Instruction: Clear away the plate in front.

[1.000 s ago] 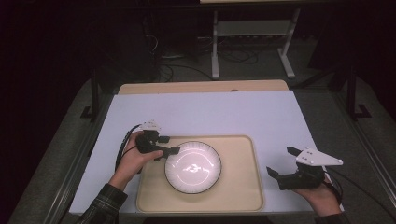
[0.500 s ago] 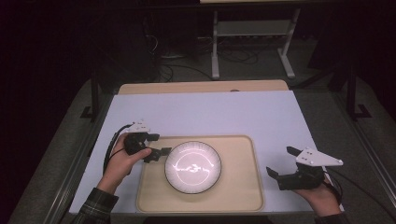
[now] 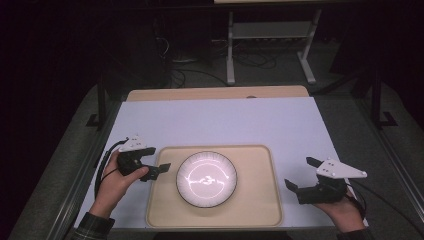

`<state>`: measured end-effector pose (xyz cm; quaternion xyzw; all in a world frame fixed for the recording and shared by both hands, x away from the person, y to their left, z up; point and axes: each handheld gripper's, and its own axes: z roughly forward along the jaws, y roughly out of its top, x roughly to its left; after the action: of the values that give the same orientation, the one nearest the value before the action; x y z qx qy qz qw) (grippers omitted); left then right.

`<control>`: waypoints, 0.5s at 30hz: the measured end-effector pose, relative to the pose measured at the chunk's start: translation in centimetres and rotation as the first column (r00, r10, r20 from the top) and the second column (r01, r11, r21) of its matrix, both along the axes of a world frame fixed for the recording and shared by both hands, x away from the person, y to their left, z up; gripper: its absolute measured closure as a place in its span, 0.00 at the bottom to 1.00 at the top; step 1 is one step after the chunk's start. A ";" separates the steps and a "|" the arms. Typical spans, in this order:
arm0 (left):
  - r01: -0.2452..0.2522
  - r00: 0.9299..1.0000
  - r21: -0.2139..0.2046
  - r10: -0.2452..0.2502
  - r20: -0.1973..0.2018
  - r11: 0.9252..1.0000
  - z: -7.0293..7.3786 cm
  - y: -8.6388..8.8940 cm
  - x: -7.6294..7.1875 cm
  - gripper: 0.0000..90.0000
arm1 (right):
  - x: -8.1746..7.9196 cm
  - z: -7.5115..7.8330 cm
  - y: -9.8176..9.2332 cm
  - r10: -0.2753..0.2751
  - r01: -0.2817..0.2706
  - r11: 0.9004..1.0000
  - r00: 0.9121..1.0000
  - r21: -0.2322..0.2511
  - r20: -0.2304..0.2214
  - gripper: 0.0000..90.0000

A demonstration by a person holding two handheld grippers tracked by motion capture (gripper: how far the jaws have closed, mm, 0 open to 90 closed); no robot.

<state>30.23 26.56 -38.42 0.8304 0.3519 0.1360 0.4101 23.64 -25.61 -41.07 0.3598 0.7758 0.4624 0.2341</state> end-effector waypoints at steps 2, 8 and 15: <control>-0.001 1.000 -0.003 0.001 0.007 1.000 0.1 0.4 -0.4 0.17 | 0.0 0.0 0.0 0.004 -0.004 1.000 1.000 0.004 -0.003 0.00; -0.014 0.999 -0.009 0.014 0.032 1.000 0.0 1.7 -1.5 0.17 | 0.0 0.0 0.1 0.008 -0.008 1.000 1.000 0.005 -0.006 0.00; -0.047 0.997 -0.025 0.048 0.057 0.999 -0.6 3.8 -2.4 0.17 | 0.0 -0.1 0.2 0.010 -0.010 1.000 1.000 0.002 -0.011 0.00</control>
<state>27.80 30.34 -39.06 0.8126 0.3610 0.1655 0.4265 23.61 -25.44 -41.15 0.3585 0.7785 0.4623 0.2272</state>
